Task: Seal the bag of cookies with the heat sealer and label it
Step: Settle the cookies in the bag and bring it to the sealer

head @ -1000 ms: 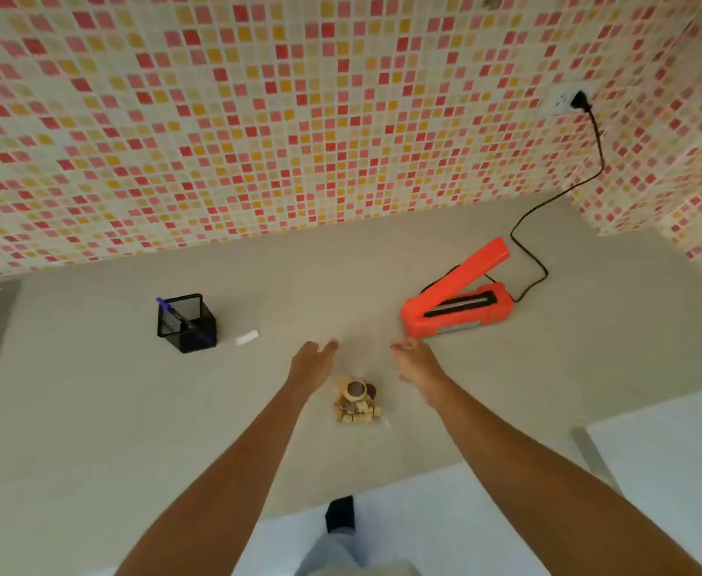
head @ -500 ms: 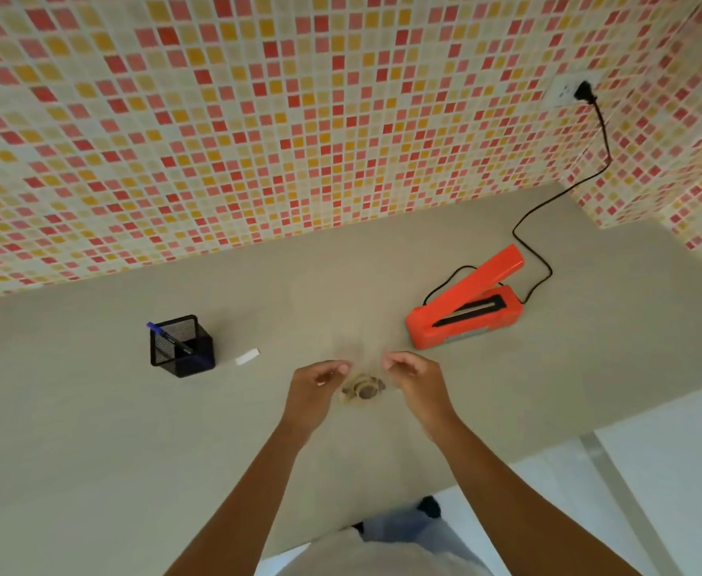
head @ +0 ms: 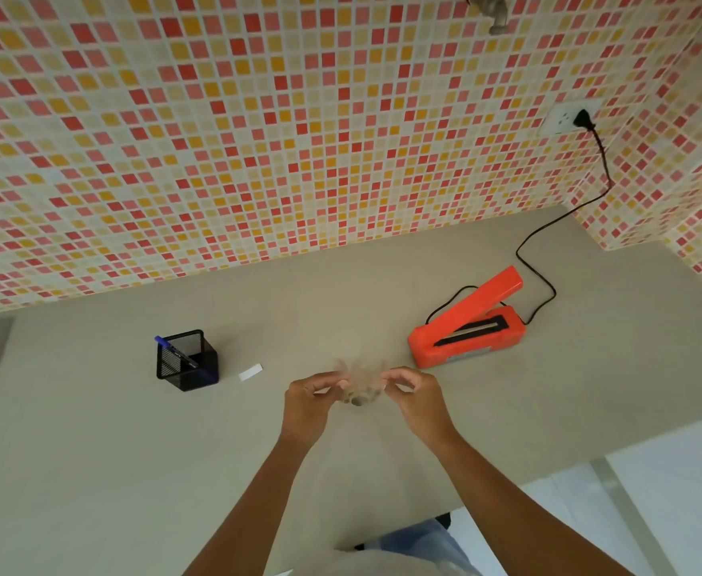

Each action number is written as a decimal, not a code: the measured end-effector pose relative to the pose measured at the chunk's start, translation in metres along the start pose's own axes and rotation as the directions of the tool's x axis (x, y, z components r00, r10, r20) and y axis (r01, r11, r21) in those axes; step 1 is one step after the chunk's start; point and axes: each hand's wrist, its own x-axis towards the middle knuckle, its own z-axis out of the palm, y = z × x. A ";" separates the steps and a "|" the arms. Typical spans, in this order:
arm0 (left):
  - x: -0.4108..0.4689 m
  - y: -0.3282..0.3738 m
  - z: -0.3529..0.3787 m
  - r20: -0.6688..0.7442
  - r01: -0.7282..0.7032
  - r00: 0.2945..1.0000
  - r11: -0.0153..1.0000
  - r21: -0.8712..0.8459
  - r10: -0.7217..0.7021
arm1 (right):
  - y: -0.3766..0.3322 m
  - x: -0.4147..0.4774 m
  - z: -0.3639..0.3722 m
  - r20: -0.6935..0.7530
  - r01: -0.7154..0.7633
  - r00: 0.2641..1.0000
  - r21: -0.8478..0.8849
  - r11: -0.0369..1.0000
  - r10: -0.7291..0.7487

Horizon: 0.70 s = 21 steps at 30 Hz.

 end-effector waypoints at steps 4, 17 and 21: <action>0.002 -0.002 -0.002 0.002 -0.015 1.000 1.000 -0.020 0.015 | 0.001 0.004 -0.001 -0.012 0.012 1.000 0.026 1.000 -0.012; 0.003 -0.013 -0.003 0.082 0.061 0.995 0.996 -0.062 -0.056 | 0.013 0.013 0.007 0.359 -0.112 0.923 -0.082 0.990 0.134; 0.001 -0.019 -0.007 0.064 0.088 0.994 0.994 -0.065 -0.083 | 0.016 0.007 0.007 0.459 -0.157 0.874 -0.040 0.987 0.158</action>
